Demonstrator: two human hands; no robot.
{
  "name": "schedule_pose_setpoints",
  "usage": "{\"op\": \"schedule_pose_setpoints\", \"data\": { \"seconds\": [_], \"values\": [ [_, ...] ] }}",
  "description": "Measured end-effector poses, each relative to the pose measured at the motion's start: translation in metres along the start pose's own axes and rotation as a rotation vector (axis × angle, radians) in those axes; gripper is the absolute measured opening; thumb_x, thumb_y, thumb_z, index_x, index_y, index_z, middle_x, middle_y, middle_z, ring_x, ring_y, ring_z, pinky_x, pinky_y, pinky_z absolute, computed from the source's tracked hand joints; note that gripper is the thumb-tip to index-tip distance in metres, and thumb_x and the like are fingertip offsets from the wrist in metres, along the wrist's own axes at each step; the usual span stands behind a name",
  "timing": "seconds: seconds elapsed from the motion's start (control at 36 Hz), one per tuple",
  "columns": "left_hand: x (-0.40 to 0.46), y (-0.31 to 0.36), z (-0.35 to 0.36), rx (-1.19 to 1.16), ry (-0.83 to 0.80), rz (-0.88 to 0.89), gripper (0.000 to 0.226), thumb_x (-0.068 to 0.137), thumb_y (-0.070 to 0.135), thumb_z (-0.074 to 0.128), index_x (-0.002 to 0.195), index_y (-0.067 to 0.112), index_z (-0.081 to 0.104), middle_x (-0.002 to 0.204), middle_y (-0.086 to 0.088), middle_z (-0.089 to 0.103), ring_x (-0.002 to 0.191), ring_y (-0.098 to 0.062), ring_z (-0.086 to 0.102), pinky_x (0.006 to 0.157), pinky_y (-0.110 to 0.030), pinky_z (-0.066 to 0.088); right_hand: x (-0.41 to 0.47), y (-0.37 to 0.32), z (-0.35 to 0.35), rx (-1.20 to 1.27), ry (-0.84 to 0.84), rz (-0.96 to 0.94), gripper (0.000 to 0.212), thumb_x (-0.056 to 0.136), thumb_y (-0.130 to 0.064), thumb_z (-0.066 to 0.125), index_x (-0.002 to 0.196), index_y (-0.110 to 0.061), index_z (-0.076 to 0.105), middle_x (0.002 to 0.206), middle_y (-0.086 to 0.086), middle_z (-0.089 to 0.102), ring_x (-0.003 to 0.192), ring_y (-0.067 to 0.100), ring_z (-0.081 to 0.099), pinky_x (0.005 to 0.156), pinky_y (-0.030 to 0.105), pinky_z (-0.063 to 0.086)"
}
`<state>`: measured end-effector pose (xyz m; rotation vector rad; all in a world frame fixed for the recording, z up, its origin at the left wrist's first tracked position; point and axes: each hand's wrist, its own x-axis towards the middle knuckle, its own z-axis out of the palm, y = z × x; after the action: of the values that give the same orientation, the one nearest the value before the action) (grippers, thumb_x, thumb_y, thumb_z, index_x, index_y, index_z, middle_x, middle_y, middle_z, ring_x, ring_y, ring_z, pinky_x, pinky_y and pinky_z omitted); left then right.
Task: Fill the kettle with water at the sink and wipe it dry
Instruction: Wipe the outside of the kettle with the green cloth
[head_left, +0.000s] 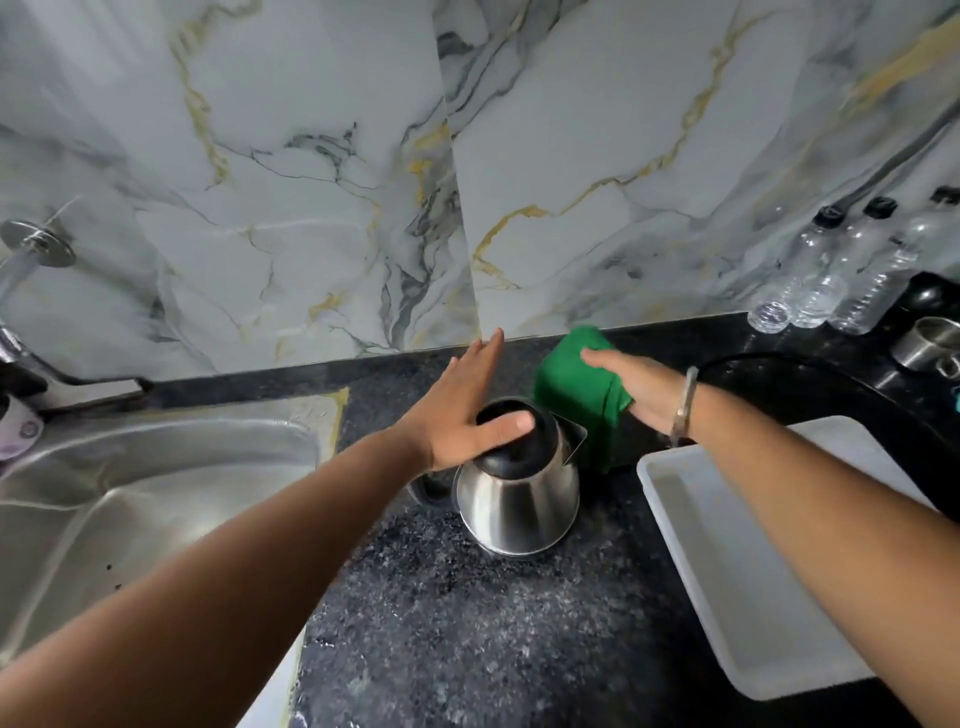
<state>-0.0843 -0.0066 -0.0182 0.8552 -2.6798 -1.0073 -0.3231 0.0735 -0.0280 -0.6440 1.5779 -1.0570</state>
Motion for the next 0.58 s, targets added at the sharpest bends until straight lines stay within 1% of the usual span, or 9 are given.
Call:
{"op": "schedule_pose_setpoints", "data": {
  "seconds": [0.08,0.17,0.25,0.33,0.42,0.44,0.5,0.53,0.58],
  "values": [
    [0.011,0.008,-0.005,-0.206,-0.018,-0.150,0.115,0.072,0.084,0.056,0.163,0.026,0.019,0.172,0.001,0.024,0.158,-0.020,0.021,0.127,-0.047,0.022,-0.044,-0.031,-0.030,0.132,-0.014,-0.075,0.044,0.089,-0.034,0.067,0.126,-0.010,0.064,0.134,0.012,0.064,0.127,0.026,0.057,0.117,0.048,0.030],
    [0.030,0.037,-0.010,-0.292,0.015,-0.090,0.098,0.068,0.075,0.068,0.149,0.024,0.047,0.152,0.003,0.053,0.141,-0.014,0.049,0.122,-0.043,0.038,-0.092,-0.059,-0.057,0.183,-0.075,-0.124,0.045,0.081,-0.031,0.067,0.122,-0.010,0.067,0.123,0.012,0.071,0.112,0.026,0.068,0.096,0.045,0.051],
    [0.047,0.081,-0.002,-0.557,-0.021,-0.005,0.065,0.068,0.054,0.081,0.122,0.021,0.065,0.127,0.001,0.070,0.120,-0.014,0.066,0.111,-0.038,0.050,-0.129,-0.076,-0.083,0.190,-0.084,-0.144,0.042,0.083,-0.027,0.061,0.122,-0.012,0.065,0.119,0.009,0.073,0.108,0.023,0.070,0.081,0.040,0.059],
    [0.051,0.115,0.026,-0.728,-0.181,0.056,0.035,0.083,0.027,0.081,0.114,0.015,0.070,0.110,0.002,0.078,0.104,-0.010,0.073,0.098,-0.029,0.056,-0.154,-0.080,-0.113,0.257,-0.029,-0.165,0.043,0.085,-0.027,0.058,0.125,-0.013,0.062,0.116,0.007,0.074,0.105,0.021,0.071,0.074,0.036,0.062],
    [0.043,0.134,0.069,-0.862,-0.261,-0.060,0.009,0.094,0.018,0.072,0.100,0.023,0.068,0.104,0.000,0.073,0.100,-0.015,0.068,0.100,-0.040,0.053,-0.170,-0.068,-0.144,0.330,0.078,-0.141,0.040,0.085,-0.023,0.059,0.124,-0.012,0.063,0.103,0.005,0.078,0.094,0.019,0.075,0.065,0.032,0.062],
    [0.039,0.139,0.086,-0.930,-0.267,-0.104,0.008,0.097,0.017,0.069,0.094,0.024,0.066,0.101,-0.004,0.071,0.097,-0.019,0.066,0.099,-0.042,0.052,-0.173,-0.059,-0.154,0.344,0.131,-0.114,0.037,0.087,-0.021,0.058,0.123,-0.012,0.063,0.098,0.004,0.079,0.089,0.018,0.076,0.063,0.032,0.062],
    [0.034,0.148,0.117,-1.097,-0.244,-0.185,0.019,0.100,0.012,0.061,0.084,0.021,0.064,0.086,-0.001,0.072,0.082,-0.017,0.067,0.089,-0.038,0.053,-0.177,-0.035,-0.175,0.328,0.238,-0.042,0.030,0.093,-0.017,0.054,0.121,-0.012,0.063,0.089,0.003,0.080,0.081,0.017,0.077,0.062,0.031,0.062],
    [0.034,0.151,0.131,-1.188,-0.224,-0.231,0.022,0.101,0.010,0.057,0.082,0.020,0.064,0.080,0.000,0.072,0.075,-0.015,0.068,0.082,-0.035,0.055,-0.179,-0.021,-0.185,0.296,0.276,0.004,0.029,0.094,-0.016,0.053,0.120,-0.012,0.064,0.088,0.002,0.080,0.079,0.017,0.077,0.066,0.032,0.061],
    [0.036,0.155,0.151,-1.320,-0.154,-0.328,0.022,0.101,0.005,0.052,0.085,0.014,0.063,0.080,-0.005,0.072,0.073,-0.019,0.069,0.071,-0.033,0.058,-0.183,0.006,-0.202,0.202,0.317,0.089,0.025,0.094,-0.013,0.054,0.116,-0.012,0.066,0.090,0.003,0.080,0.079,0.018,0.077,0.075,0.040,0.059]
  ]
}}
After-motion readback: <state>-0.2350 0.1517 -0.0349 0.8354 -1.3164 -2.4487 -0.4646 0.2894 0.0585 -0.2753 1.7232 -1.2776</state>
